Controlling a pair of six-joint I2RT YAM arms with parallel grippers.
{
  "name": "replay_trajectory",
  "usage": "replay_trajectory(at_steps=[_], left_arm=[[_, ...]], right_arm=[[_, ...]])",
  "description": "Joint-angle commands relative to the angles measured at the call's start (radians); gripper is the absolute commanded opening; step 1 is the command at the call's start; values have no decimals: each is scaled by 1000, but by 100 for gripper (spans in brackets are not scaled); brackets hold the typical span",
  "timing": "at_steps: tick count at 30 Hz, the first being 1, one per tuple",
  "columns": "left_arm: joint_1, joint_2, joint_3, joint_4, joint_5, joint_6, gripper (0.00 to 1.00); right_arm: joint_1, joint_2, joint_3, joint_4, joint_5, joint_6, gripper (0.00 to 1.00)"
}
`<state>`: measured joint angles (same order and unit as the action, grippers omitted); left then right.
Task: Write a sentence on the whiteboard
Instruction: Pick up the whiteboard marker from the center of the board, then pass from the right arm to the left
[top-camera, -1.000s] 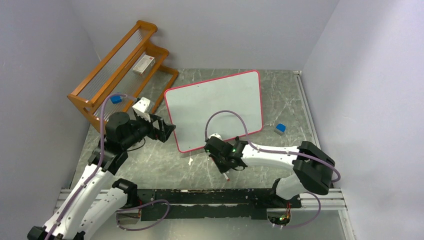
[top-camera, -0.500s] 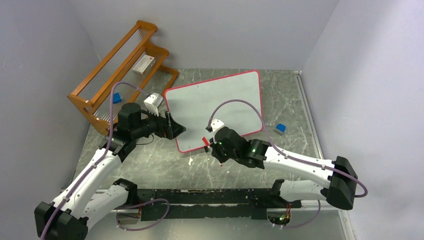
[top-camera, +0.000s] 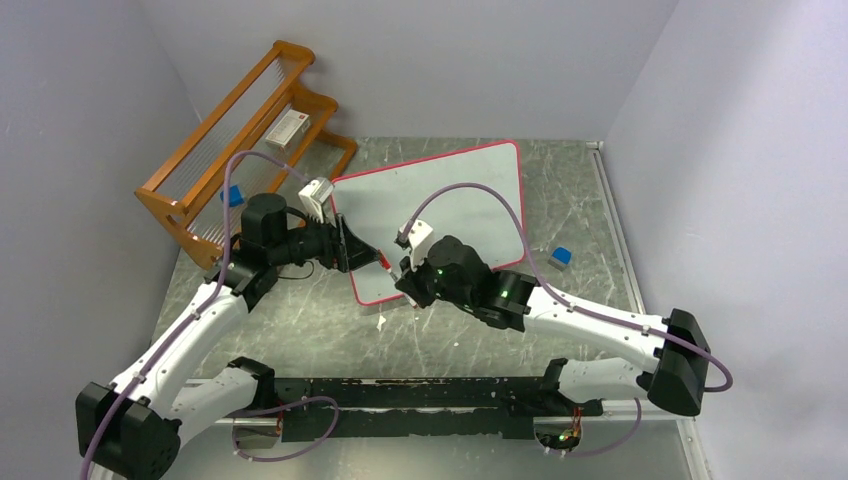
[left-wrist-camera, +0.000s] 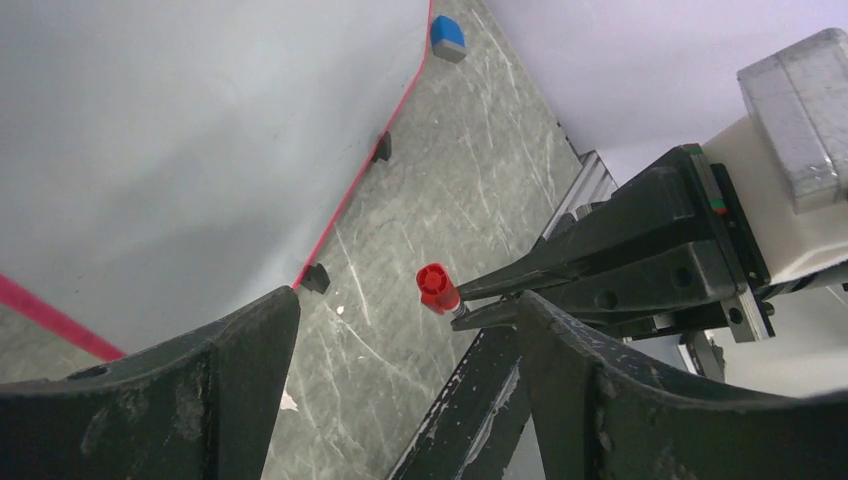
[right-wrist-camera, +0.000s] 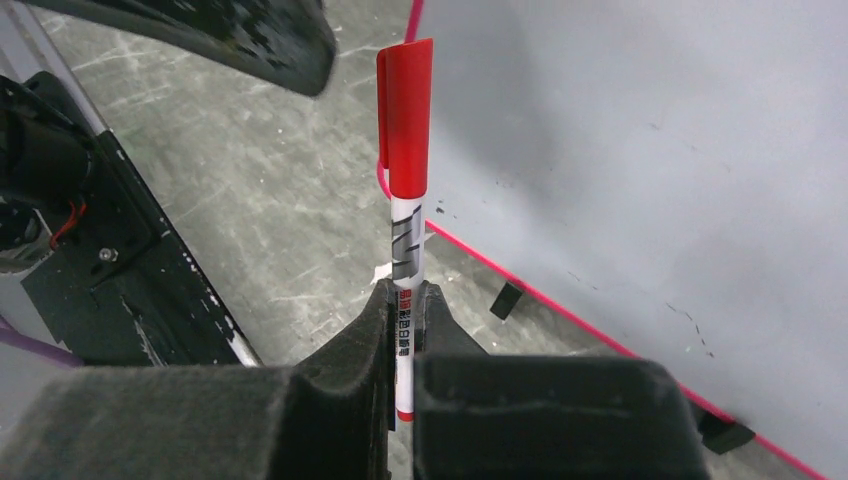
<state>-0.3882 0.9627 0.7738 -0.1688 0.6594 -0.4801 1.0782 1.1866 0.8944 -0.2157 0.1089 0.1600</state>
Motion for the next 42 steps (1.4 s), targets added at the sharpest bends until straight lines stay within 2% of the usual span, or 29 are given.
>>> replay_trajectory(at_steps=[1,16,20,30,32,35,36,37,40,42], left_arm=[[-5,24,19,60,71,-53,80],[-57,73,4,128,65,-92,49],[-58,70,4,122,53,-94,35],[-58,67,-5,97,34,-88,33],[-58,63,-4,98,30,-89,24],[-58,51,-2,100,12,-96,6],[-58,47,-3,106,10,-102,5],[-58,44,-6,114,9,-113,5],[-58,21,-26,152,-17,-164,5],[-58,-1,-45,187,-52,-203,5]], right_arm=[[-3,17,42,64,-34,-39,0],[-3,39,46,101,-36,-40,0],[-3,39,39,117,-23,-39,0],[-3,39,33,142,-2,-38,0],[-3,41,32,146,-4,-37,0],[-3,36,20,161,6,-28,0],[-3,31,13,172,7,-22,0],[-3,25,4,183,2,-14,3],[-2,-6,-34,244,4,19,23],[-6,-38,-66,289,16,47,30]])
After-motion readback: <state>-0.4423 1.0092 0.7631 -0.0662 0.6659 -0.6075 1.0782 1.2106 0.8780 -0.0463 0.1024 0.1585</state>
